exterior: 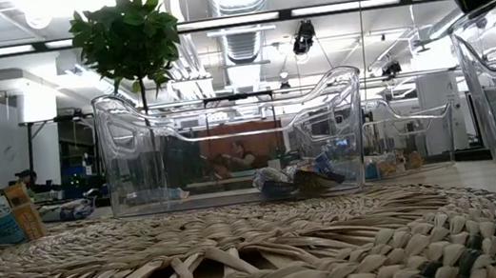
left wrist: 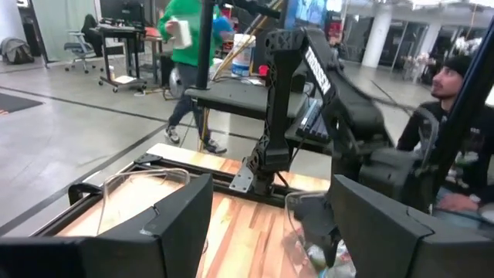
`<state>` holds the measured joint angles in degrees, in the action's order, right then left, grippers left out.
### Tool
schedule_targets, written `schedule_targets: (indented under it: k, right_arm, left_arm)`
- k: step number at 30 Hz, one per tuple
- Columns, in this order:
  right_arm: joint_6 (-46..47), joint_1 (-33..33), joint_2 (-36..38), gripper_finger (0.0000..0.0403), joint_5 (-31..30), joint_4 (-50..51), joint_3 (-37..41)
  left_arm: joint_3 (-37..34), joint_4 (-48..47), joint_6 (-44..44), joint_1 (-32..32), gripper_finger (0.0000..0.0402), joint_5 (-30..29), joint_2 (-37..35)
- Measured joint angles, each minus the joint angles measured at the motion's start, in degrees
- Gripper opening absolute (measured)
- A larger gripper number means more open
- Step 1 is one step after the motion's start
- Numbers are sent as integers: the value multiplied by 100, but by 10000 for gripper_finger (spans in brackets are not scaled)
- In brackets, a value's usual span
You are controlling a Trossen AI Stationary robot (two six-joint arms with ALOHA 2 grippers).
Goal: Pick and place Granola Bars by type
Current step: Put the red granola bar into the bottom transparent bin
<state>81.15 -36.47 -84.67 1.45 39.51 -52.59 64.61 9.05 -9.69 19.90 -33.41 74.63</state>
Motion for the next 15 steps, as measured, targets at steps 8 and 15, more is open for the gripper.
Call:
schedule_targets:
  k: [8, 15]
  right_arm:
    - [-162, -2, 18, 245, -641, 568, -814]
    - [-1170, -1, 18, 244, -2093, 566, -1638]
  left_arm:
    - [378, -1140, -100, 37, 245, 276, -16]
    - [502, -2442, -961, 168, 245, 296, -245]
